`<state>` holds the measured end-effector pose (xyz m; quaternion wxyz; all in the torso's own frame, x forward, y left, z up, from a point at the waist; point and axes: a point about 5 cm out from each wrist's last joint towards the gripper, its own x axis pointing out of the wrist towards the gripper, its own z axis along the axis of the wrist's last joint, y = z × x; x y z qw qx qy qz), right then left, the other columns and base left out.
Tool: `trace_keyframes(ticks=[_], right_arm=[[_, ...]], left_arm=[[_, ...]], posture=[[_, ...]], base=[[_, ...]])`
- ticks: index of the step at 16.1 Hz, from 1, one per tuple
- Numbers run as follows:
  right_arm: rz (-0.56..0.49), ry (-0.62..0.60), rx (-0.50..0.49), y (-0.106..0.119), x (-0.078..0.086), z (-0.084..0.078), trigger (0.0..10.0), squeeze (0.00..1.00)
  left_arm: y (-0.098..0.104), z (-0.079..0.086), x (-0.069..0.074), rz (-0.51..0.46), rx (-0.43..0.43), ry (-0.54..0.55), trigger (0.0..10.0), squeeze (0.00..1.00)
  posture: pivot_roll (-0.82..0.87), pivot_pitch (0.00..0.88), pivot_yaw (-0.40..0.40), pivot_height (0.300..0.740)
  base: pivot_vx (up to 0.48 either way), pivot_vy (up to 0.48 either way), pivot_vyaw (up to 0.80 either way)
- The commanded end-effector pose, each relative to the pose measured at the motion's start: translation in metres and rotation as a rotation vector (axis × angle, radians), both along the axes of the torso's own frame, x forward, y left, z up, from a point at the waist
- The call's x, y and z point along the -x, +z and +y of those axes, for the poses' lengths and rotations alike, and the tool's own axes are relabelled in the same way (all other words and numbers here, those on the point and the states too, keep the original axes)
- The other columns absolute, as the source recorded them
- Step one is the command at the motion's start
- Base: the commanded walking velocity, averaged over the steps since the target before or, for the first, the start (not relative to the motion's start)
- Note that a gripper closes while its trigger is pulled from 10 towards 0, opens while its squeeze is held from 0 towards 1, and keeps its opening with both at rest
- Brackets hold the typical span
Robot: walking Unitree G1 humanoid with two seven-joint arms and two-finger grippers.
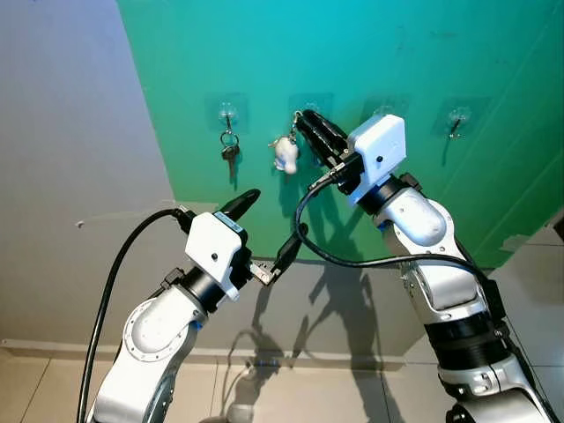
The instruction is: Hang keys on a hook
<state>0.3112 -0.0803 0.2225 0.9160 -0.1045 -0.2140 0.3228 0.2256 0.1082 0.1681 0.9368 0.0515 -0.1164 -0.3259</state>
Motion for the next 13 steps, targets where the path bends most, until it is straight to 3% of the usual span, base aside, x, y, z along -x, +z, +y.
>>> trace_keyframes(ticks=[1, 13], right_arm=[[-0.027, -0.022, -0.003, 0.005, -0.003, -0.006, 10.0, 0.0], [-0.003, -0.095, 0.025, -0.012, -0.002, -0.033, 10.0, 0.0]], left_arm=[[0.002, -0.001, 0.0, -0.006, -0.008, -0.011, 10.0, 0.0], [0.001, -0.001, 0.001, -0.004, -0.014, -0.023, 10.0, 0.0]], posture=[[0.05, 0.0, -0.026, 0.74], [0.05, 0.0, -0.015, 0.74]], base=[[0.0, 0.0, 0.0], [0.0, 0.0, 0.0]])
